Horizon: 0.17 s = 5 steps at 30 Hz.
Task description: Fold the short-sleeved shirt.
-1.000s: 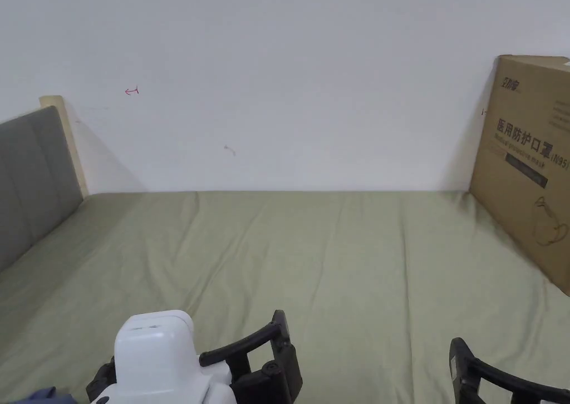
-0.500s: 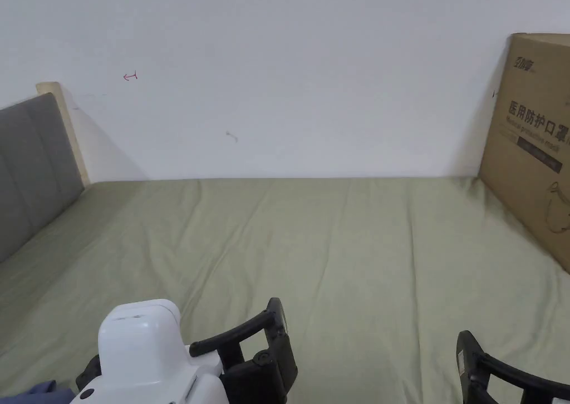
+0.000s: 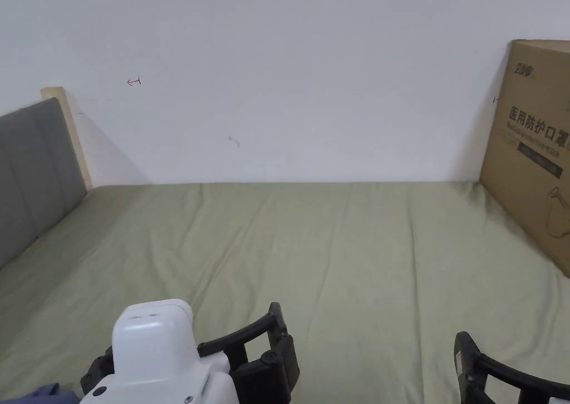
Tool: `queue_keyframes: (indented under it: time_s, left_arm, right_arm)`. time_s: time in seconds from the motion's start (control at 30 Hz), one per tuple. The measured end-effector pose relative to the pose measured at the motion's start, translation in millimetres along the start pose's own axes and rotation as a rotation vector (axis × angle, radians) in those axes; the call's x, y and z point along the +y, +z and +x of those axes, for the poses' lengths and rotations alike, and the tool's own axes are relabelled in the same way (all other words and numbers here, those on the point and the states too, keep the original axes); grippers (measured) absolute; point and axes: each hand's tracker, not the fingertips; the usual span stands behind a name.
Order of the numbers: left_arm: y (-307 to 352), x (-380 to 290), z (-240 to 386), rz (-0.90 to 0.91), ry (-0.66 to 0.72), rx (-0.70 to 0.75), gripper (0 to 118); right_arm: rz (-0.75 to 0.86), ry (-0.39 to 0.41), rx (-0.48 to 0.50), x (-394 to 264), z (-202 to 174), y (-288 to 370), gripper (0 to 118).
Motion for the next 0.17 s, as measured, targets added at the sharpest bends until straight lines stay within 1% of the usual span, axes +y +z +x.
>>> queue_keyframes:
  time_s: [0.1, 0.17]
  left_arm:
    - [5.1, 0.7, -4.2, 0.008, 0.050, -0.078, 116]
    - [7.0, 2.1, -2.4, 0.007, 0.041, -0.067, 116]
  right_arm:
    - [0.008, 0.010, -0.001, 1.8, -0.6, 2.8, 118]
    - [0.013, 0.014, 0.000, 2.4, -0.6, 4.6, 118]
